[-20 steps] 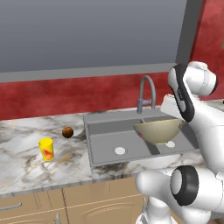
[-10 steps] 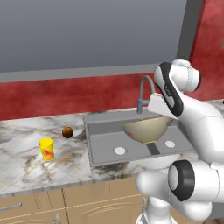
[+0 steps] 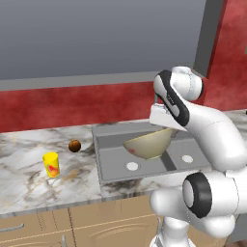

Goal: Remove the eggplant and orange from the sink. Then move the bowl and cup from the counter to the sink for washing.

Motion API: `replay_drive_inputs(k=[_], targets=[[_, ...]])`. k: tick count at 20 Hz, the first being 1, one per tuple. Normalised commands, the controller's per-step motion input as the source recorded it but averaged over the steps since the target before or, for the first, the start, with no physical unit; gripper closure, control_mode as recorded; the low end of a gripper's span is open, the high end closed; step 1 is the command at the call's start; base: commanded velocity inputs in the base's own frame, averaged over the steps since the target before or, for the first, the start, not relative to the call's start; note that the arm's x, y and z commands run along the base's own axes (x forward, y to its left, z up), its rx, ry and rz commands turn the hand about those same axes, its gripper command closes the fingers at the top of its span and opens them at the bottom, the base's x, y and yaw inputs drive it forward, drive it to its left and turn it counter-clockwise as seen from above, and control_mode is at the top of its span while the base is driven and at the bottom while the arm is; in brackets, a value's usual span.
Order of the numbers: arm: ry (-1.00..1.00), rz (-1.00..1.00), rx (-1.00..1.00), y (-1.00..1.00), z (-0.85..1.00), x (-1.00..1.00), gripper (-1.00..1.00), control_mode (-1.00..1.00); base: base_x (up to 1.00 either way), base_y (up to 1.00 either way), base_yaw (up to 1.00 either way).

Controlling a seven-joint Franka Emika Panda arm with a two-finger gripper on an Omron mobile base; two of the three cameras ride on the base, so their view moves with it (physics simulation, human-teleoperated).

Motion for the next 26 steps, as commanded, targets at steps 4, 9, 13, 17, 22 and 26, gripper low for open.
replay_drive_inputs(k=[4, 9, 13, 17, 22, 26], targets=[[0.03, 0.07, 0.00, 0.22, -0.17, 0.36, 1.00, -1.00, 0.00, 0.00, 0.00], [0.00, 0.05, 0.01, 0.07, -0.17, 0.39, 1.00, -1.00, 0.00, 0.00, 0.00], [0.00, 0.04, 0.04, 0.01, -0.12, 0.34, 1.00, -1.00, 0.00, 0.00, 0.00], [0.00, 0.04, 0.04, 0.02, -0.11, 0.27, 1.00, -1.00, 0.00, 0.00, 0.00], [0.00, 0.04, 0.03, 0.07, -0.12, 0.15, 1.00, -1.00, 0.00, 0.00, 0.00], [-0.09, 0.01, 0.00, 0.04, -0.11, 0.02, 1.00, -1.00, 0.00, 0.00, 0.00]])
